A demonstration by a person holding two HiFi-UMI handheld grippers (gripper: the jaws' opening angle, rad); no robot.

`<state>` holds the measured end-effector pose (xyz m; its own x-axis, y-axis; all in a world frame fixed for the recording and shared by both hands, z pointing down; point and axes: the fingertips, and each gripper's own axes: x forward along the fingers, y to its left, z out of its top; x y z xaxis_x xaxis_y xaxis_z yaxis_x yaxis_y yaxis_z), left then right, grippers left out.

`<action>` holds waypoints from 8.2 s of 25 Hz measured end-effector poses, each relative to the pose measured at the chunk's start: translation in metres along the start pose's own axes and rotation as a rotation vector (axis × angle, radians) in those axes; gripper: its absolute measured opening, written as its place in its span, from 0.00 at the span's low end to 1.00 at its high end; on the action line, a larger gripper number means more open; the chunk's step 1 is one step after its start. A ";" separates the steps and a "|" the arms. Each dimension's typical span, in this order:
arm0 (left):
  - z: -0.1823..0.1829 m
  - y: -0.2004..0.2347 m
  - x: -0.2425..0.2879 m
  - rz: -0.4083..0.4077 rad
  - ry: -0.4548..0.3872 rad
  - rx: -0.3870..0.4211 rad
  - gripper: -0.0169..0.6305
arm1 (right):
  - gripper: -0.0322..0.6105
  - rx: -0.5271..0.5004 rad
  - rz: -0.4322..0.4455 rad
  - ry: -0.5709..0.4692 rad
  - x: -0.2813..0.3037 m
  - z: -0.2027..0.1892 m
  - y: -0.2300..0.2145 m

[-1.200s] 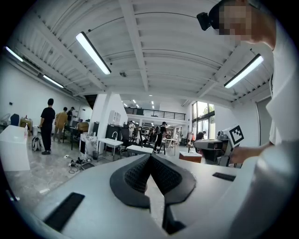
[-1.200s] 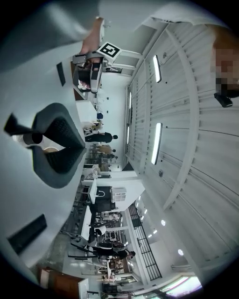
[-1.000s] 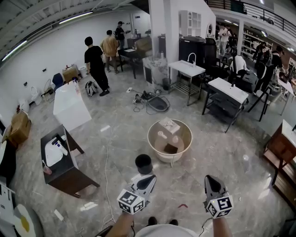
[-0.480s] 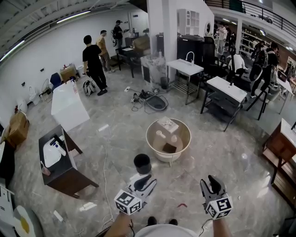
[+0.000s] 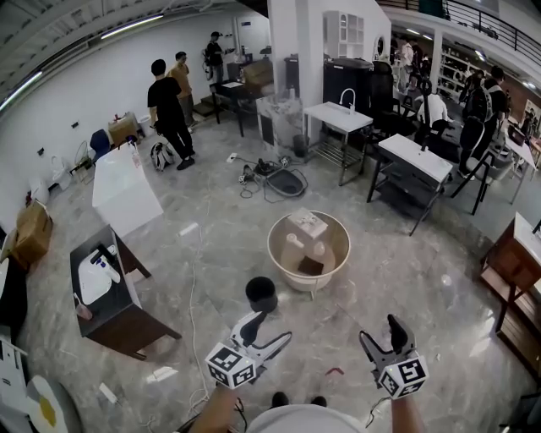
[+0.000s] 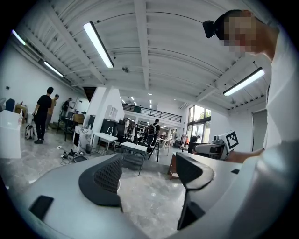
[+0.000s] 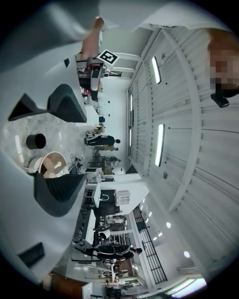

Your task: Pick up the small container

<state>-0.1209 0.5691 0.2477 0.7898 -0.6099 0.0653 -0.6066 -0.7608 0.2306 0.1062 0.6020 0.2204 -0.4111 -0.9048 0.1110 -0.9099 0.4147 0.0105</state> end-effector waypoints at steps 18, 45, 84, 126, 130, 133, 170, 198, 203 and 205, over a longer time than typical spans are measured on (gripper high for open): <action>-0.005 0.042 -0.026 -0.031 0.018 -0.010 0.65 | 0.63 0.018 -0.044 0.027 0.028 -0.007 0.037; -0.015 0.098 0.000 -0.066 0.069 -0.037 0.66 | 0.62 0.037 -0.108 0.063 0.078 -0.021 0.028; 0.019 0.185 0.271 0.059 0.154 -0.047 0.63 | 0.60 0.106 0.014 0.115 0.265 -0.034 -0.233; 0.040 0.484 0.449 -0.100 0.258 -0.115 0.63 | 0.59 0.036 -0.058 0.296 0.582 -0.034 -0.293; 0.031 0.480 0.463 -0.084 0.277 -0.135 0.63 | 0.58 0.052 -0.036 0.317 0.585 -0.043 -0.309; 0.023 0.474 0.479 -0.062 0.299 -0.141 0.59 | 0.58 0.066 -0.003 0.336 0.590 -0.052 -0.326; -0.267 0.540 0.634 0.079 0.464 -0.261 0.61 | 0.54 0.056 0.447 0.610 0.736 -0.370 -0.388; -0.515 0.569 0.657 0.011 0.642 -0.326 0.63 | 0.51 -0.003 0.527 0.728 0.788 -0.625 -0.366; -0.539 0.575 0.660 -0.002 0.661 -0.358 0.63 | 0.48 -0.044 0.525 0.718 0.795 -0.640 -0.358; -0.543 0.577 0.662 0.003 0.651 -0.391 0.63 | 0.47 -0.068 0.524 0.713 0.796 -0.643 -0.356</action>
<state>0.1012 -0.1535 0.9514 0.7558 -0.2659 0.5983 -0.6285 -0.5509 0.5491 0.1386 -0.2035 0.9444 -0.6212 -0.3308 0.7104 -0.5997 0.7842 -0.1592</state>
